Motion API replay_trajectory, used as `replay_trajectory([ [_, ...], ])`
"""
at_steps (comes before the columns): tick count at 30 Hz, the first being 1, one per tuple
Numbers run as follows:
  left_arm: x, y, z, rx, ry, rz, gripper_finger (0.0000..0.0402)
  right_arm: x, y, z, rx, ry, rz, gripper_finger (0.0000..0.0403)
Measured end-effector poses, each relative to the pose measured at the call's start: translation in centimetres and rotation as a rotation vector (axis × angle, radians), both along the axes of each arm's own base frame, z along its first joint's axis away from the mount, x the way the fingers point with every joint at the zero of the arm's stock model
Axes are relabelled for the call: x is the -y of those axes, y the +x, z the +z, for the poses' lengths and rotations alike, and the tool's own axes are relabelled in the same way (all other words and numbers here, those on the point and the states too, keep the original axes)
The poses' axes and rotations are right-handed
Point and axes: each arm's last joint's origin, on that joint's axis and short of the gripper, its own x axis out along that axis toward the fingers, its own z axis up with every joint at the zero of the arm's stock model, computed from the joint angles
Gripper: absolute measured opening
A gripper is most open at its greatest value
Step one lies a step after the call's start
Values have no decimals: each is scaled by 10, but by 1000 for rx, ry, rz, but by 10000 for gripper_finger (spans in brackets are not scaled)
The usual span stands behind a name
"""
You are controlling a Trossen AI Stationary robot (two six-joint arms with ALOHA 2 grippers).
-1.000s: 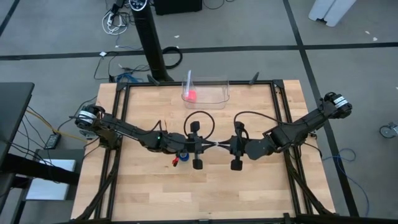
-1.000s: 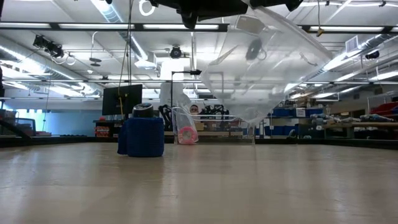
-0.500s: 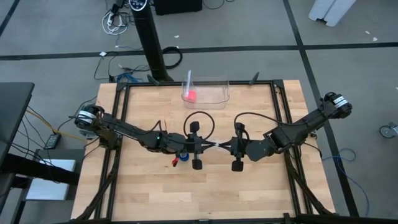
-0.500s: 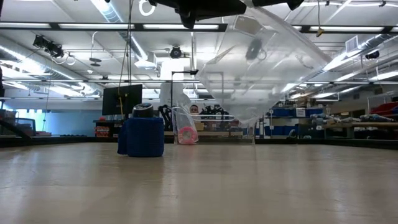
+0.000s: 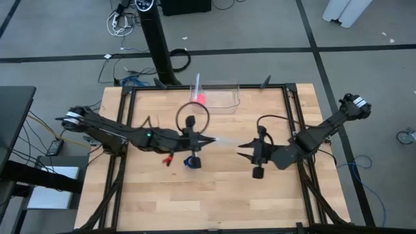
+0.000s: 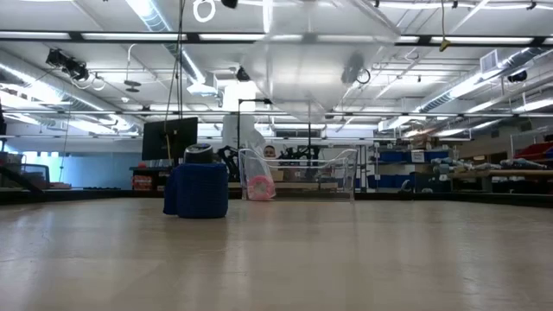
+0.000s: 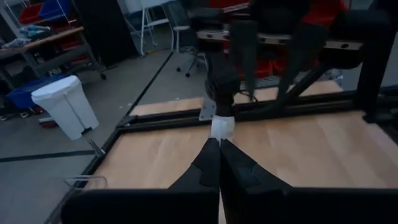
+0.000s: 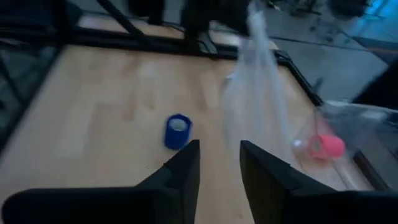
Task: Roll bandage
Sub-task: Put the rolled blue bandage into the transparent zip bag
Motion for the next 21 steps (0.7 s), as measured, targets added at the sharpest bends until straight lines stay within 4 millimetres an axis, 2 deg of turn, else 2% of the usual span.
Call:
replay_trajectory([
  [3, -3, -14, 14, 18, -5, -4, 0, -4, -12, 5, 43, 6, 25, 114],
  [8, -2, -40, 36, 48, -12, -31, 0, -4, -24, -1, 178, -11, 2, 105],
  [16, 7, -70, 62, 138, 13, -114, 0, -1, -22, -24, 454, -20, 7, 107],
  [21, 12, -74, 64, 146, 36, -119, 0, 7, -19, -31, 591, -34, 6, 109],
])
